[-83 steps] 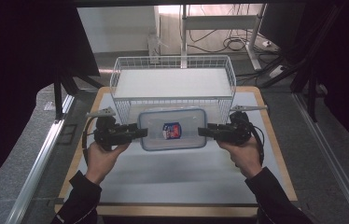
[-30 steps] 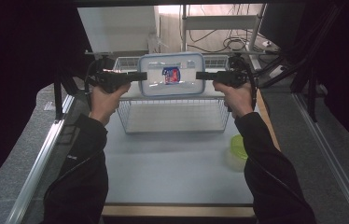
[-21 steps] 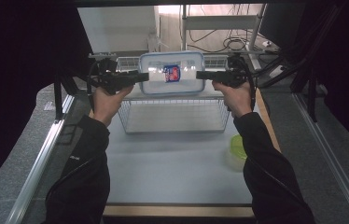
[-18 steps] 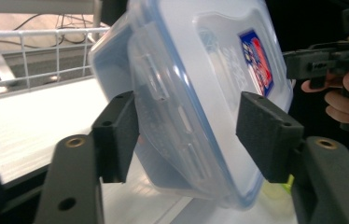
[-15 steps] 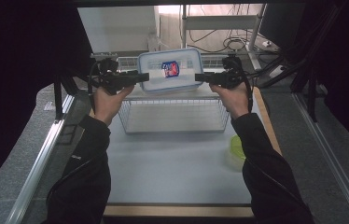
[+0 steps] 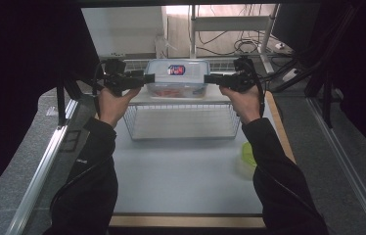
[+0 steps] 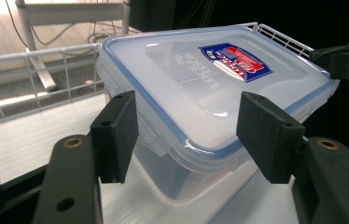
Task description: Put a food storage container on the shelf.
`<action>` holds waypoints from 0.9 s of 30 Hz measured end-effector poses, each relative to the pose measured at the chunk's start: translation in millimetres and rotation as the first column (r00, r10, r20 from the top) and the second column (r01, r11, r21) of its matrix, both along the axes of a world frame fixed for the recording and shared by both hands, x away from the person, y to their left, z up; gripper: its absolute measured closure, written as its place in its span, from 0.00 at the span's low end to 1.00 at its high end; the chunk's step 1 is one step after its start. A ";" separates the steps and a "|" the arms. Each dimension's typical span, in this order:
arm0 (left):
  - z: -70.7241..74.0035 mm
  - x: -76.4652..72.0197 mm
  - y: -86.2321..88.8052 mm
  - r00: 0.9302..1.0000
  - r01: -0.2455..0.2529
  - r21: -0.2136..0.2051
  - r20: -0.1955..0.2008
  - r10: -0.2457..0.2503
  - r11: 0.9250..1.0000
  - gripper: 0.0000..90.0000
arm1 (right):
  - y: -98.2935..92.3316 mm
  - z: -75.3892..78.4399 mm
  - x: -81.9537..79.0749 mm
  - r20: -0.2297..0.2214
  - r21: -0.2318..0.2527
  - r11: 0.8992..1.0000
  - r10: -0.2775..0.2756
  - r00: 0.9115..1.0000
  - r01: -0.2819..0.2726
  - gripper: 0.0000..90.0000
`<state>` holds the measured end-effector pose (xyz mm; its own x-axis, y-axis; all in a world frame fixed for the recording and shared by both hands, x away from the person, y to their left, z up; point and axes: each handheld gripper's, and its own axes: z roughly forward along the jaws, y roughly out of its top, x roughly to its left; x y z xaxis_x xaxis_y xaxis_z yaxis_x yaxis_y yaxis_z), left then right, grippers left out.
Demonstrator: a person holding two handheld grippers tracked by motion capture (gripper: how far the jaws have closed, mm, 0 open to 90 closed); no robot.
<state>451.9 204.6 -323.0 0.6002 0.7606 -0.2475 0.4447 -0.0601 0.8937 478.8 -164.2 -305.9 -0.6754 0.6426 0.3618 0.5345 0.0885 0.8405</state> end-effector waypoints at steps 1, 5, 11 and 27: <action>-0.3 -2.2 1.3 1.000 0.008 -0.006 0.008 -0.008 1.000 0.45 | 0.3 0.2 -1.3 0.011 -0.006 1.000 0.000 1.000 0.001 0.67; -3.1 -13.7 5.2 0.999 0.029 0.000 0.031 -0.029 1.000 0.53 | -3.0 1.0 -12.2 0.061 -0.034 0.999 0.003 0.998 -0.001 0.78; -20.8 -34.8 4.6 0.996 0.083 0.084 0.030 -0.086 0.993 0.88 | 0.1 -11.6 -30.3 0.116 -0.118 0.992 0.057 0.992 -0.043 0.99; -29.1 -9.1 -21.2 0.997 0.072 0.161 -0.009 -0.072 0.984 0.91 | 20.1 -26.0 -14.6 0.132 -0.181 0.983 0.016 0.991 0.008 1.00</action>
<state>442.8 183.5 -352.1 0.6541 0.7456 -0.1273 0.4371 -0.2353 0.8681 464.2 -144.1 -331.9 -0.7122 0.6864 0.1470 0.4188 0.2474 0.8737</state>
